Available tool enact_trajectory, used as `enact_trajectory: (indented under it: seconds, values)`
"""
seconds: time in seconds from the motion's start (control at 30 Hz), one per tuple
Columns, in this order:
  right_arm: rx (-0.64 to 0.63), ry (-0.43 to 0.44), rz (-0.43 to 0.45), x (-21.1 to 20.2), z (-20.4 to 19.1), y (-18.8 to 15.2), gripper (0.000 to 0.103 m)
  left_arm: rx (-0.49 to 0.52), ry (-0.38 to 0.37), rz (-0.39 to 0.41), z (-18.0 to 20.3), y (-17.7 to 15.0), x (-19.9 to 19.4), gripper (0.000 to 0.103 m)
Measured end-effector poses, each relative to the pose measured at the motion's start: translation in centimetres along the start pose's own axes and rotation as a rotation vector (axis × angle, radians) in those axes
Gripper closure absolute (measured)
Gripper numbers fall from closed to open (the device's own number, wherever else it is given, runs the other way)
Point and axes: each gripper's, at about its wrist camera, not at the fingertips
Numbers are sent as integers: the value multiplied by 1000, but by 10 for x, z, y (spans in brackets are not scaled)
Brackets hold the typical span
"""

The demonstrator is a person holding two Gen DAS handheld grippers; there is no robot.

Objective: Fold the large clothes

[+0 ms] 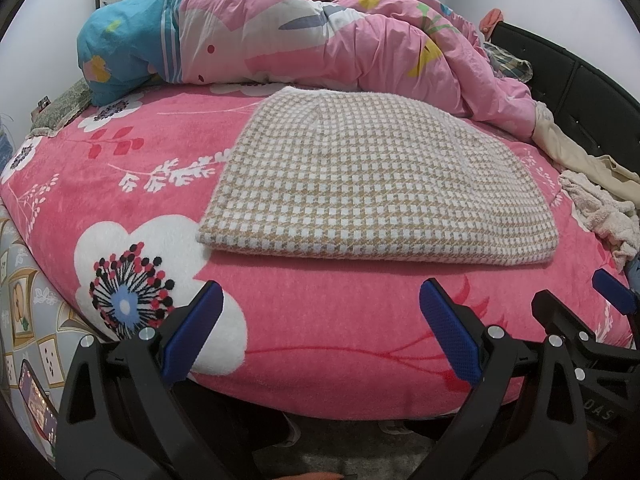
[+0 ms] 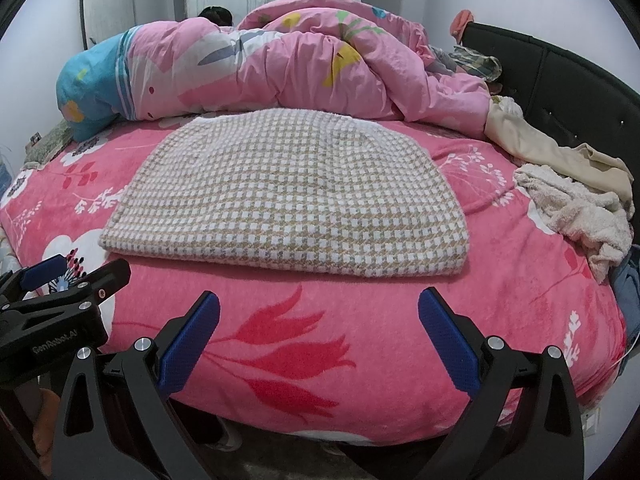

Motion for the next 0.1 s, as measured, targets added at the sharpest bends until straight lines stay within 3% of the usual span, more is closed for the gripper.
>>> enact_trajectory:
  seconds: [0.1]
  values:
    - [0, 1, 0, 1, 1, -1, 6, 1, -1, 0, 0, 0, 0, 8]
Point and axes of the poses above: each gripper's, at about its wrist camera, not at the fingertips, and x roughly the way its jaws point, z to its right, y to its top, and after that the axes turned 10 degrees about z, right-handed
